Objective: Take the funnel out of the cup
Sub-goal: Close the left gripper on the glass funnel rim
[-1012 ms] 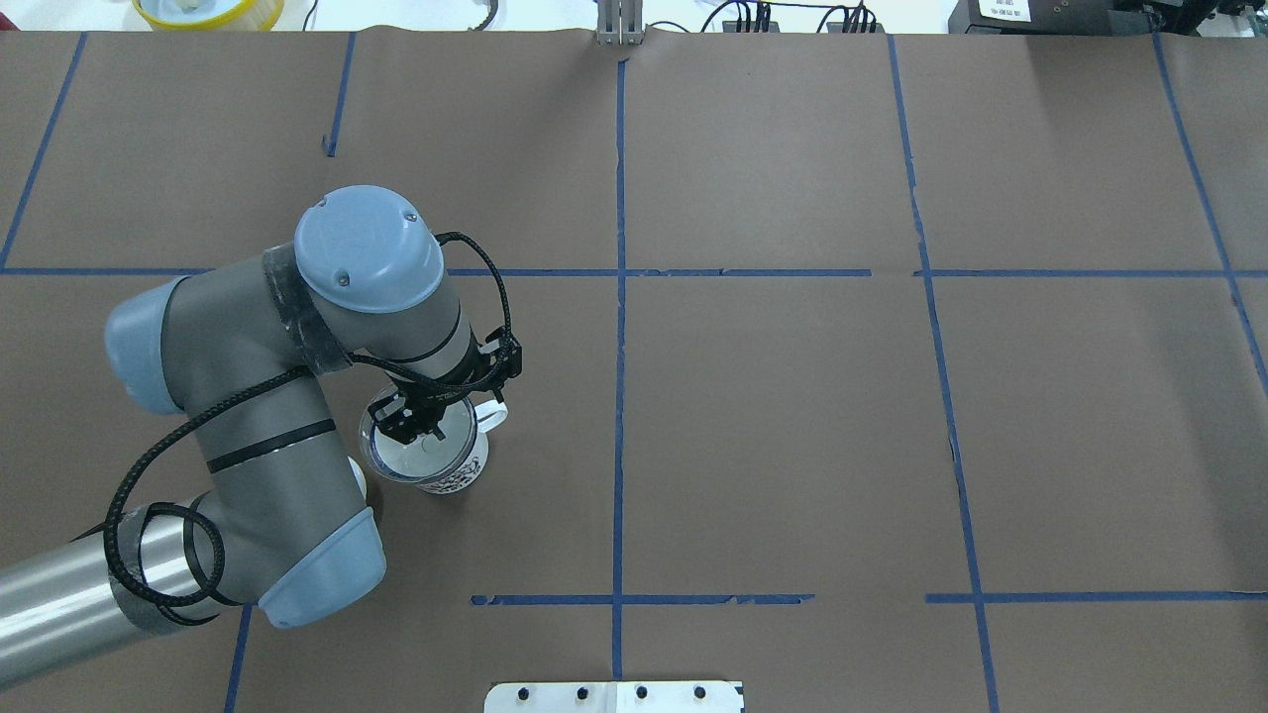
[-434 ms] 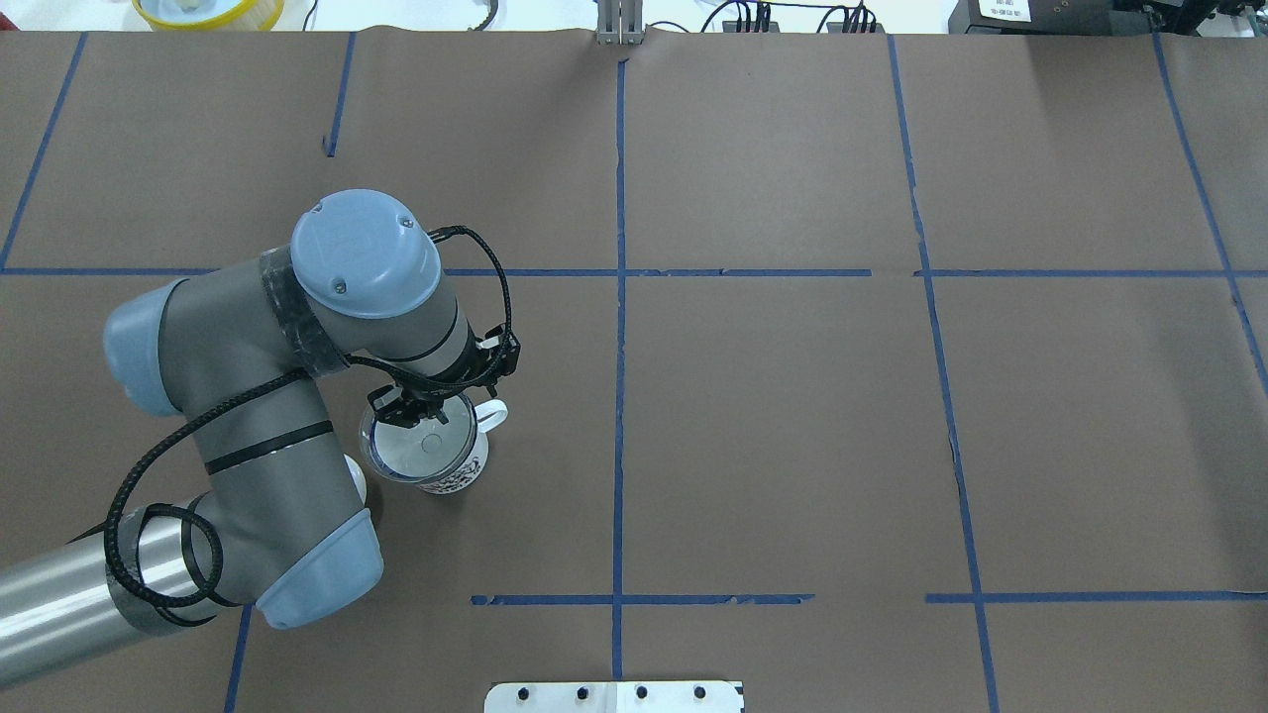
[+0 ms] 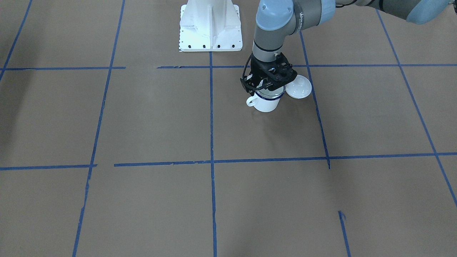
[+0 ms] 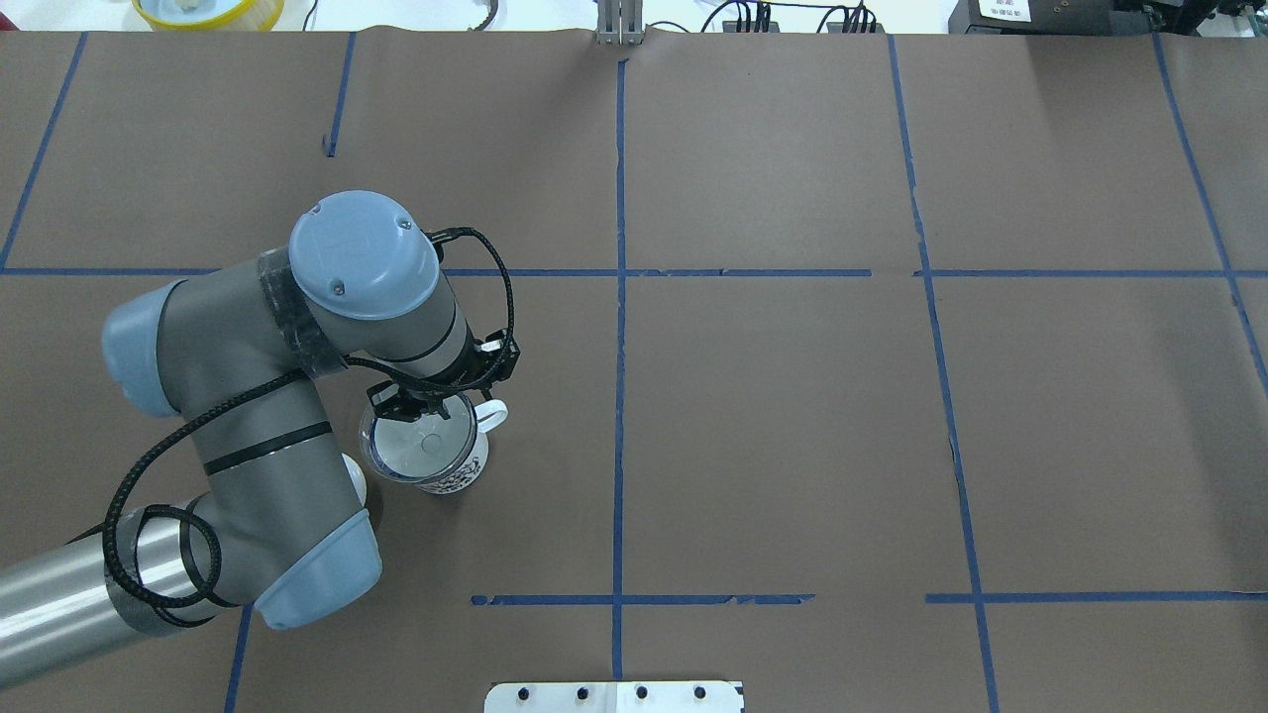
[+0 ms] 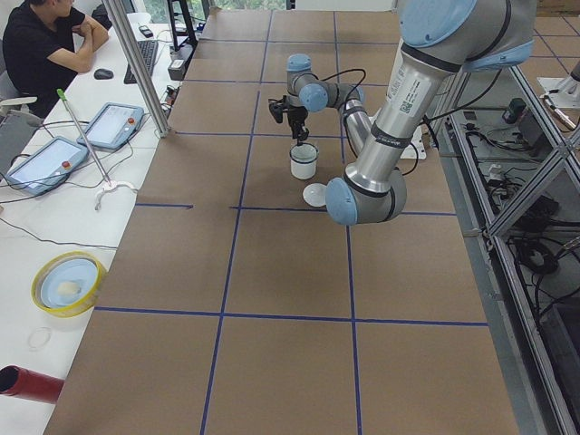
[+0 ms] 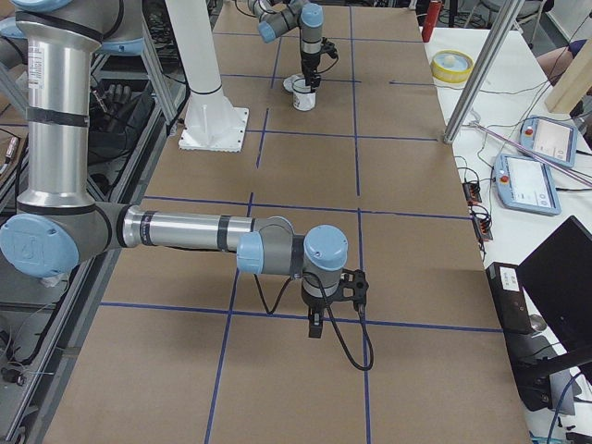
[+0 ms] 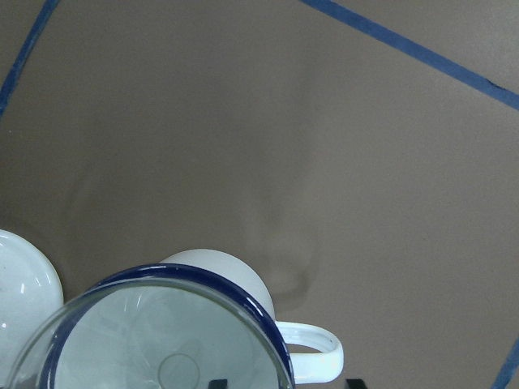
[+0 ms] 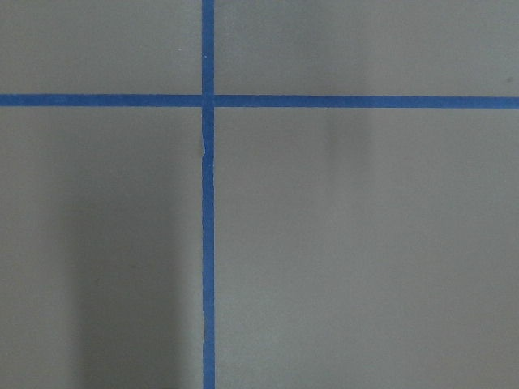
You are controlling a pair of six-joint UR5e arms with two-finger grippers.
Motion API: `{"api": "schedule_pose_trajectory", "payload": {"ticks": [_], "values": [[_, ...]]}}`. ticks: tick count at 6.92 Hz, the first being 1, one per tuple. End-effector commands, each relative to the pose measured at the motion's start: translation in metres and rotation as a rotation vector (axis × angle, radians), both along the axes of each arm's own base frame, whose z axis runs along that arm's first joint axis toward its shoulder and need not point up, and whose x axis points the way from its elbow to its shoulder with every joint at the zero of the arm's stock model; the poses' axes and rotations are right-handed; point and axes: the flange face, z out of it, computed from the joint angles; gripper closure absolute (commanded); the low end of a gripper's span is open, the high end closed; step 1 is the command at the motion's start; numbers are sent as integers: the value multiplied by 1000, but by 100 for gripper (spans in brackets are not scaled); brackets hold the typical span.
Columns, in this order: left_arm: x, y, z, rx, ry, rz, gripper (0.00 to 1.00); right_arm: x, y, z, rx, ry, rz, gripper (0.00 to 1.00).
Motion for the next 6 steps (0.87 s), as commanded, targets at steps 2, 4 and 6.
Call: {"api": "schedule_pose_trajectory", "payload": {"ticks": [2,4,6], "values": [[0,0,0,6,4,3,64,0,0,1,-1,0,0,0],[2,0,3,1,0,7,67,0,0,0,0,0,0,0],[2,1,3,-1,1,9,75,0,0,0,0,0,0,0]]}}
